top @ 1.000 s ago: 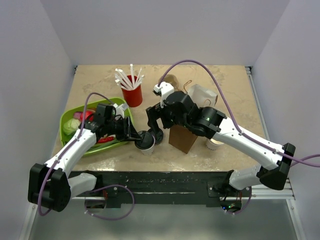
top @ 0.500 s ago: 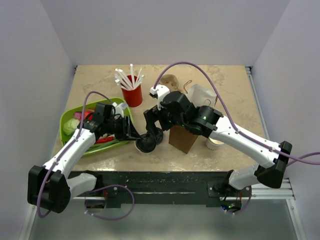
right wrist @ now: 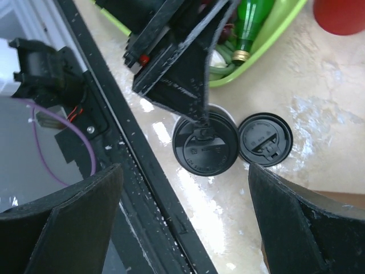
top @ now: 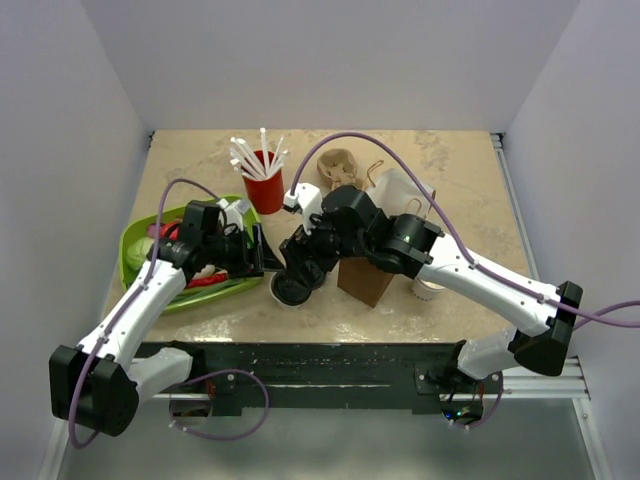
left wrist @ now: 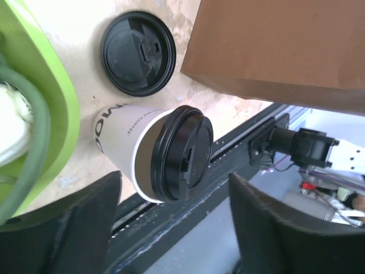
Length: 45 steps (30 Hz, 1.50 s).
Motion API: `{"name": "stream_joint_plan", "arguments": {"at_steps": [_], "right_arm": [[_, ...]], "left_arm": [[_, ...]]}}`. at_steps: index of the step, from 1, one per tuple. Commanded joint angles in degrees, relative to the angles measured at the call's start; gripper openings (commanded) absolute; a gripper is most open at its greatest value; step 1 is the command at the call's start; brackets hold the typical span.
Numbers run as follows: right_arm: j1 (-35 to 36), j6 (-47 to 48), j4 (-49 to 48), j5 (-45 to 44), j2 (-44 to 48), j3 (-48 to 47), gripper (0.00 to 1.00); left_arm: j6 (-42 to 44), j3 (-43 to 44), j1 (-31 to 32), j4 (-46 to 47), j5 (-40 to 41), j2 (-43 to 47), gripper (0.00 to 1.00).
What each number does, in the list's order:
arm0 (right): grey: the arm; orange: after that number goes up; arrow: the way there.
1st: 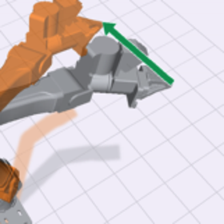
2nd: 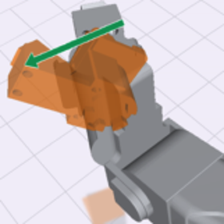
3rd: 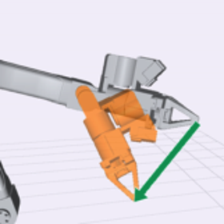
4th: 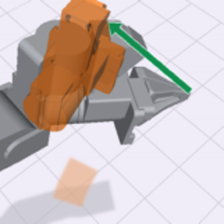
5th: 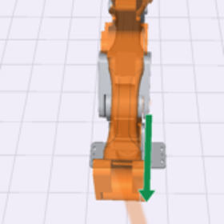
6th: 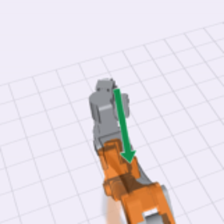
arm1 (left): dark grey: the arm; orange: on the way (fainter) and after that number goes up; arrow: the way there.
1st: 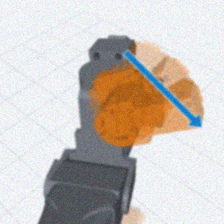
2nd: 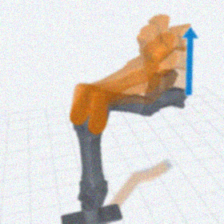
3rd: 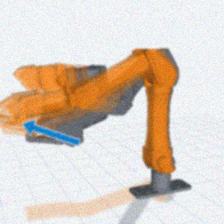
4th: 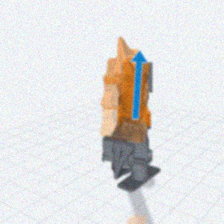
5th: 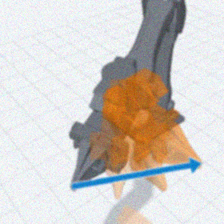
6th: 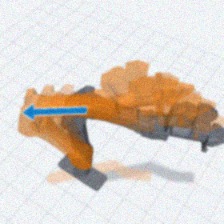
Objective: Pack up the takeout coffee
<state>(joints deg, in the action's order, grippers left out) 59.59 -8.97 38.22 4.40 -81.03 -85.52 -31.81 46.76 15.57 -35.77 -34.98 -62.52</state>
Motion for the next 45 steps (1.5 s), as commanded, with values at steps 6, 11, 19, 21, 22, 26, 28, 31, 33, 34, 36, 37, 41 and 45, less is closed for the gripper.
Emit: {"name": "stream_joint_plan", "arguments": {"at_steps": [6, 11, 19, 21, 22, 26, 28, 31, 33, 34, 36, 37, 41, 45], "right_arm": [[2.19, 3.87, -0.61, 5.97, 2.02, 4.03, 0.93], [3.33, 4.84, 4.58, 2.81, 1.85, 8.42, 0.93], [3.95, 8.44, 3.36, -4.14, -0.7, 15.46, 0.89], [3.95, 8.62, -0.57, -5.45, -1.67, 18.45, 0.88], [3.95, 8.62, -1.99, -5.89, -1.84, 19.15, 0.88], [3.95, 8.71, -9.37, -7.74, -1.24, 22.92, 0.87], [3.86, 8.45, -14.56, -6.34, -0.09, 25.04, 0.87], [3.86, 8.0, -18.44, -5.47, 0.44, 27.5, 0.86], [3.86, 8.27, -18.88, -3.36, -0.52, 27.86, 0.85], [3.86, 8.44, -19.05, -3.0, -0.7, 28.21, 0.85], [3.86, 8.27, -20.1, -3.52, -0.97, 28.91, 0.84], [3.86, 8.18, -20.2, -3.61, -1.05, 29.17, 0.83], [3.86, 8.09, -22.13, -3.44, -1.41, 29.35, 0.81], [3.86, 8.18, -21.87, -3.7, -2.99, 28.65, 0.8]], "left_arm": [[1.49, 3.07, 0.25, -1.32, 4.04, 4.42, 1.0], [2.63, 1.32, 0.25, 1.13, 0.63, 4.08, 1.0], [3.6, 0.17, 0.25, 3.07, -1.93, 1.36, 1.0], [3.86, -0.27, 0.25, 3.25, -1.49, 1.0, 1.0], [3.86, -0.44, 0.25, 3.42, -1.49, 0.56, 1.0], [3.86, -1.32, 0.34, 4.48, -1.67, -0.84, 0.99], [3.95, -1.76, 0.42, 5.27, -2.97, -1.72, 0.99], [4.3, -1.59, 0.51, 5.36, -3.17, -2.86, 0.97], [4.57, -1.41, 0.6, 4.83, -3.07, -3.22, 0.97], [4.91, -1.41, 0.69, 4.74, -3.25, -3.39, 0.97], [5.27, -1.32, 0.95, 4.66, -3.16, -3.57, 0.96], [5.36, -1.32, 1.04, 4.57, -3.16, -3.92, 0.96], [5.8, -1.41, 1.56, 4.39, -4.04, -4.98, 0.94], [6.06, -1.41, 2.18, 4.92, -5.53, -5.33, 0.93]]}}
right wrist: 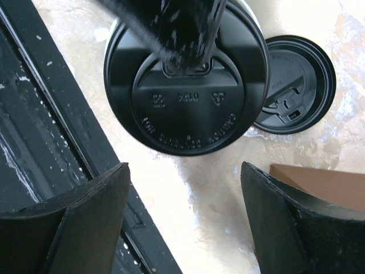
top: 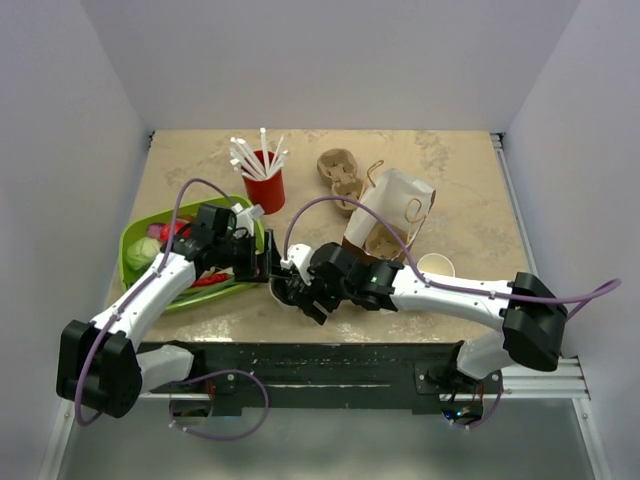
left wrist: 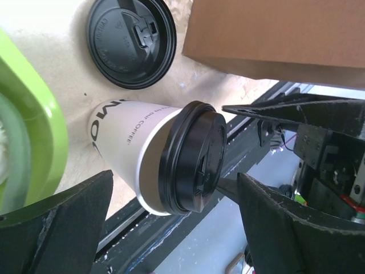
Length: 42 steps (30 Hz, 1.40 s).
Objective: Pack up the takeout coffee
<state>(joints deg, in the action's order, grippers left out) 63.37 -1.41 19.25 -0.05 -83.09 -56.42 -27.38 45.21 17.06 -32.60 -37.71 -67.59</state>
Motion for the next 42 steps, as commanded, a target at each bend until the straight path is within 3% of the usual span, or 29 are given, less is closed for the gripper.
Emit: {"name": "stream_joint_plan", "arguments": {"at_steps": [1, 29, 42], "right_arm": [[0.08, 0.71, -2.9, 0.67, -1.11, -0.44, 0.8], [-0.01, -1.14, -7.2, 0.49, -2.96, -0.62, 0.71], [0.0, -1.49, -4.13, -1.61, -2.52, -3.25, 0.7]], "left_arm": [[1.71, 0.14, 0.69, 1.75, -2.98, -0.26, 0.92], [2.06, -1.27, 1.31, 2.54, -5.62, -1.67, 0.72], [1.8, -1.88, 1.31, 2.89, -3.86, -1.75, 0.63]]}}
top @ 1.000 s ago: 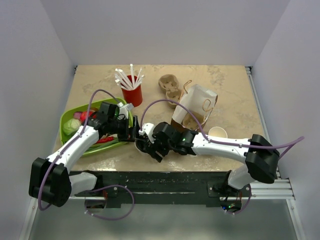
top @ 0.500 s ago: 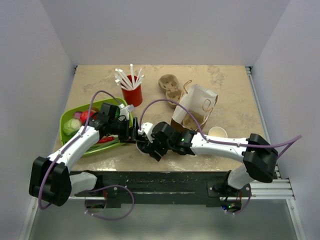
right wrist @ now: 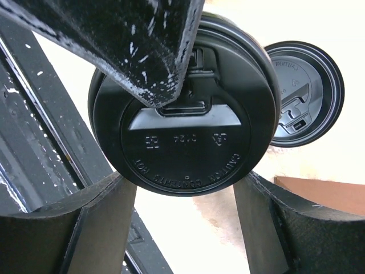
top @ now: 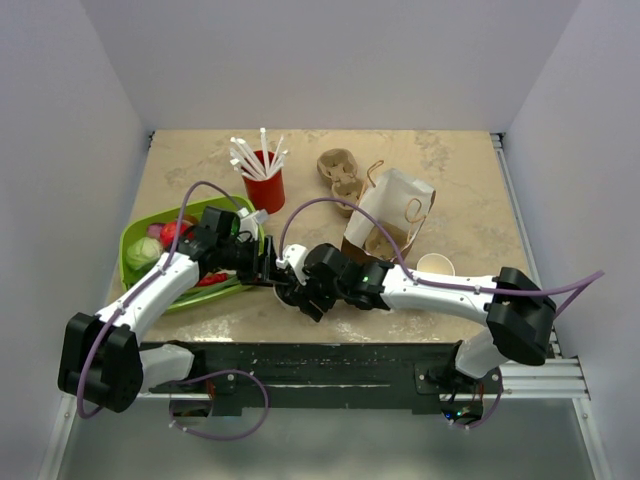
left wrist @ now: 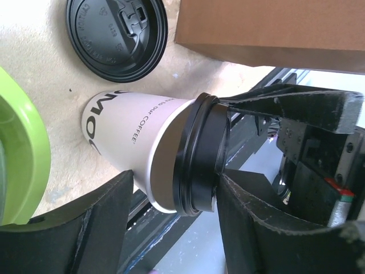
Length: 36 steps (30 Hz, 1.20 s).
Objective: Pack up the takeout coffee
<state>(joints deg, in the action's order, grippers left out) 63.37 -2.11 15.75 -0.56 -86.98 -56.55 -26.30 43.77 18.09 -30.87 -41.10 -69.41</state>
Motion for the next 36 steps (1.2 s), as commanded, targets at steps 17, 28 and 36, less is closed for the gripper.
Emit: {"name": "stream_joint_plan", "arguments": {"at_steps": [17, 28, 36], "right_arm": [[-0.01, -0.97, 2.45, -1.81, -0.2, -5.58, 0.7], [0.0, -3.86, 4.46, -3.66, 1.54, -5.14, 0.8], [-0.01, -11.68, 7.98, -3.05, 7.79, -7.95, 0.9]], "left_arm": [[-0.24, -0.88, 0.28, 2.22, -0.29, -0.64, 0.6], [0.29, -1.32, 0.28, 0.82, 3.04, -0.82, 0.56], [0.46, -1.67, 0.28, 0.9, 4.1, -0.82, 0.55]]}}
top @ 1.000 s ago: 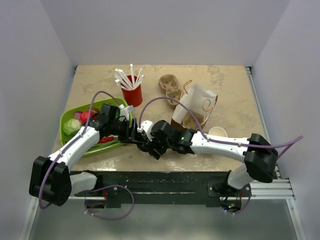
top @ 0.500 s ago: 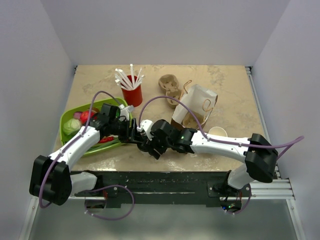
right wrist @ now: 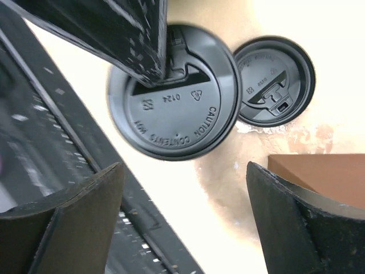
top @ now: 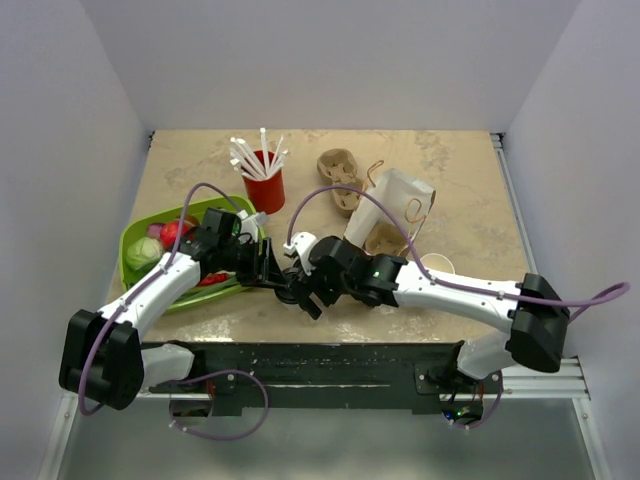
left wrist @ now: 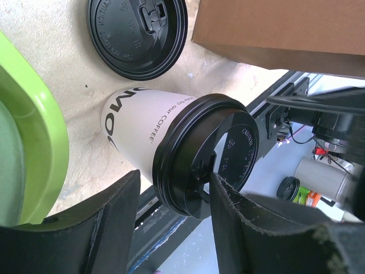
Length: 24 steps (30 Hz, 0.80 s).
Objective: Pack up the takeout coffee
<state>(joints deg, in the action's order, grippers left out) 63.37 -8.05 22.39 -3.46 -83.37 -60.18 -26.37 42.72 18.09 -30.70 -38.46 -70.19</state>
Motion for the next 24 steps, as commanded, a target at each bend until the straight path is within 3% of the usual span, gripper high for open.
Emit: {"name": "stream_joint_plan", "arguments": {"at_steps": [1, 7, 16, 24], "right_arm": [[0.08, -7.75, 1.95, -0.05, 4.53, -4.76, 0.9], [-1.93, -14.79, 2.92, -2.51, 3.31, -8.9, 0.87], [-6.77, -16.82, 1.43, 5.65, -3.19, -7.33, 0.77], [-6.86, -16.47, 7.66, 0.3, -8.64, -5.3, 0.71]], "left_arm": [[0.53, -0.62, 0.28, 0.73, 1.46, -0.03, 0.55], [0.71, -0.79, 0.28, 0.73, 1.28, -0.03, 0.55], [0.44, -1.67, 0.28, 0.82, 1.19, 0.49, 0.55], [0.18, -1.67, 0.28, 1.08, 1.28, 0.41, 0.55]]}}
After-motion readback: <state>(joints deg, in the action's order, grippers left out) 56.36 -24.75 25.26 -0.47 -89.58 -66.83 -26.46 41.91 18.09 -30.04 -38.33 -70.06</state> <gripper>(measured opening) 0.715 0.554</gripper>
